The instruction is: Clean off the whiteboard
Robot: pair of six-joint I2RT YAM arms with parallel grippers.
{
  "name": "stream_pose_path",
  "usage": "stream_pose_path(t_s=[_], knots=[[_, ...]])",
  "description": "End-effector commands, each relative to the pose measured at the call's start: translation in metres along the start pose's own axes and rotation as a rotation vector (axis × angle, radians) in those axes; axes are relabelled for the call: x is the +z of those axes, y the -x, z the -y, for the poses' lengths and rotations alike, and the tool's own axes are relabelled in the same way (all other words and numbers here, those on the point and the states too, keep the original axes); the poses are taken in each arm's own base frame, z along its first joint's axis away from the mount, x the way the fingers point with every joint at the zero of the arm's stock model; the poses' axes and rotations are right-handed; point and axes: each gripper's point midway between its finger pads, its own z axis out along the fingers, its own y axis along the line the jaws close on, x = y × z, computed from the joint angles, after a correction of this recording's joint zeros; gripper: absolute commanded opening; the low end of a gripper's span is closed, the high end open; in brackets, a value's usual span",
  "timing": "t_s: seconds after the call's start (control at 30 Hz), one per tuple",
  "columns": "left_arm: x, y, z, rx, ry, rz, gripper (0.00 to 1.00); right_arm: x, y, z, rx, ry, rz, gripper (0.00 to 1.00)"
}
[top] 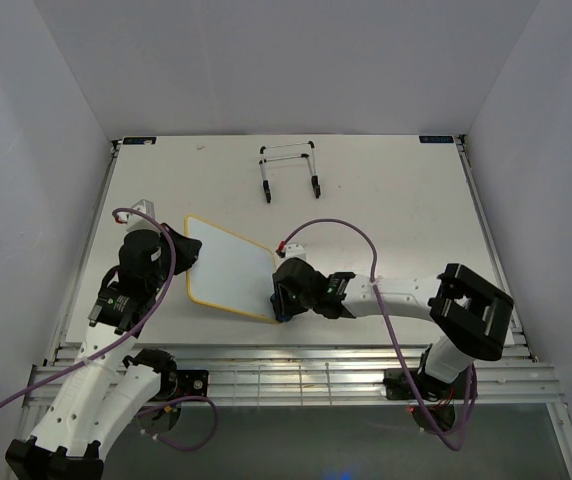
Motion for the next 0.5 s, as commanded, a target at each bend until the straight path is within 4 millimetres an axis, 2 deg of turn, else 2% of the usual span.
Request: stream_pose_path(t_s=[0.0, 0.07, 0.13, 0.23, 0.3, 0.4, 0.47], knots=[[0.004, -0.039, -0.038, 0.107, 0.124, -0.138, 0.00, -0.022, 0.000, -0.064, 0.034, 0.258, 0.005, 0.08], [0.004, -0.039, -0.038, 0.107, 0.122, -0.137, 0.00, -0.021, 0.002, -0.063, 0.053, 0.257, 0.027, 0.08], [0.004, -0.039, -0.037, 0.107, 0.119, -0.136, 0.00, -0.013, -0.002, -0.051, 0.059, 0.204, 0.026, 0.08], [0.003, -0.039, -0.037, 0.107, 0.117, -0.135, 0.00, 0.001, -0.018, -0.019, 0.066, 0.059, -0.020, 0.08], [0.003, -0.038, -0.037, 0.107, 0.116, -0.132, 0.00, 0.008, -0.040, 0.010, 0.057, -0.060, -0.084, 0.08], [0.003, -0.038, -0.037, 0.105, 0.116, -0.129, 0.00, 0.012, -0.058, 0.031, 0.045, -0.144, -0.134, 0.08], [0.003, -0.038, -0.037, 0.105, 0.117, -0.130, 0.00, 0.014, -0.065, 0.038, 0.045, -0.167, -0.152, 0.08]])
